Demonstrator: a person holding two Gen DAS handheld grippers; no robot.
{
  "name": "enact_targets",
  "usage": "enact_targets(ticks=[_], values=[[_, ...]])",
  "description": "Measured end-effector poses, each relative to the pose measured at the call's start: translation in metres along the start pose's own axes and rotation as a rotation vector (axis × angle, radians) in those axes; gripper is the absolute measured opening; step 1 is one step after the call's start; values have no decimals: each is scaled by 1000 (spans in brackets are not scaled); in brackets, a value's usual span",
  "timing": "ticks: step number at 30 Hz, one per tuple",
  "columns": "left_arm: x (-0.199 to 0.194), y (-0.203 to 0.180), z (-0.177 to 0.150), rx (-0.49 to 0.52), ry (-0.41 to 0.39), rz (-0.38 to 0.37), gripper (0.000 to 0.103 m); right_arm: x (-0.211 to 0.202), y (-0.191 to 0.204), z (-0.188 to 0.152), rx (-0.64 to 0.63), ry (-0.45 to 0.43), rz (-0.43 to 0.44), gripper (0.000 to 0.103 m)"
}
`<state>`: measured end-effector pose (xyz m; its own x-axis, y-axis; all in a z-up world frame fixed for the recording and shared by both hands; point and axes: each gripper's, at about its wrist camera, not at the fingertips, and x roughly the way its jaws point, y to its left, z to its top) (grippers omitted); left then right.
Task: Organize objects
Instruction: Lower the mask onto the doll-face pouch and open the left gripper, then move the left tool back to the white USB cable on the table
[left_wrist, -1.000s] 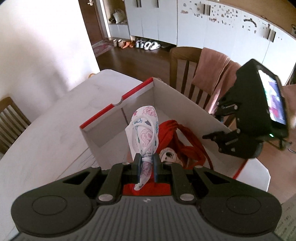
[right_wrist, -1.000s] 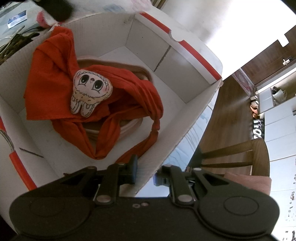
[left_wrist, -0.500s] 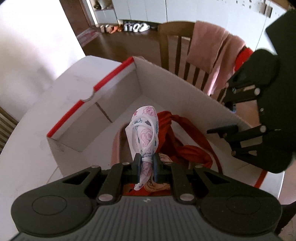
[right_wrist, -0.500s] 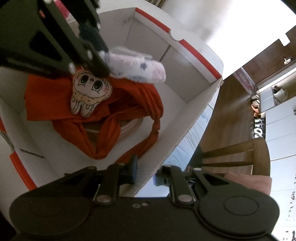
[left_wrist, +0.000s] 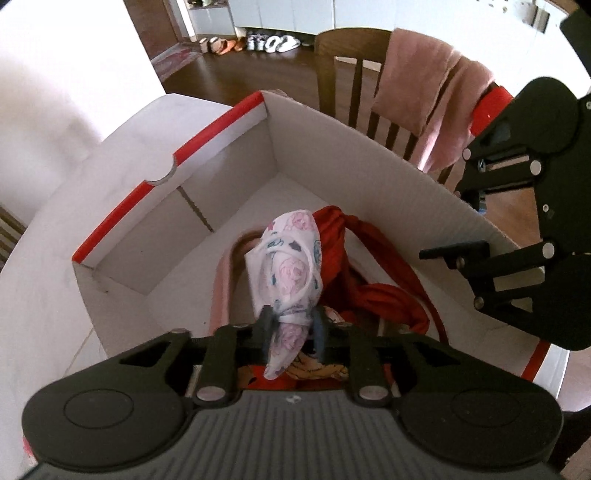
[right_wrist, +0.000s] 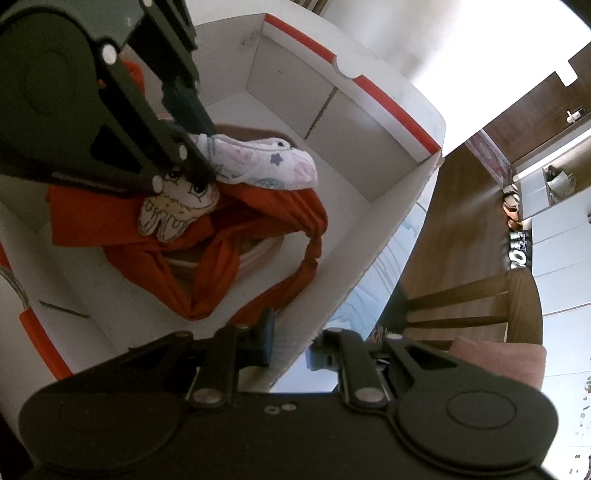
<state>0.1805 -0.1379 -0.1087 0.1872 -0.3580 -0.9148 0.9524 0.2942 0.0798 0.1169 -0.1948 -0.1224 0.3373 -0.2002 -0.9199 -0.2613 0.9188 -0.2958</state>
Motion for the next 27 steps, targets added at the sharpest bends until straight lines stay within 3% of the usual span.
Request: enact_targets(ticks=[2,4,16,27], values=[[-5,1,-3,-14,-12,1,50,0,0,0,0,0,0,14],[-12,2,-6,-20,-31,0,60,0,0,0,3,0,0,14],[-79,18,-36,-89,-141,-11,64,0,1,-1,1,-1,-1,14],[-142,65,-105,-229,-172,76,64,-1,1,-4,-17,-7,0,14]])
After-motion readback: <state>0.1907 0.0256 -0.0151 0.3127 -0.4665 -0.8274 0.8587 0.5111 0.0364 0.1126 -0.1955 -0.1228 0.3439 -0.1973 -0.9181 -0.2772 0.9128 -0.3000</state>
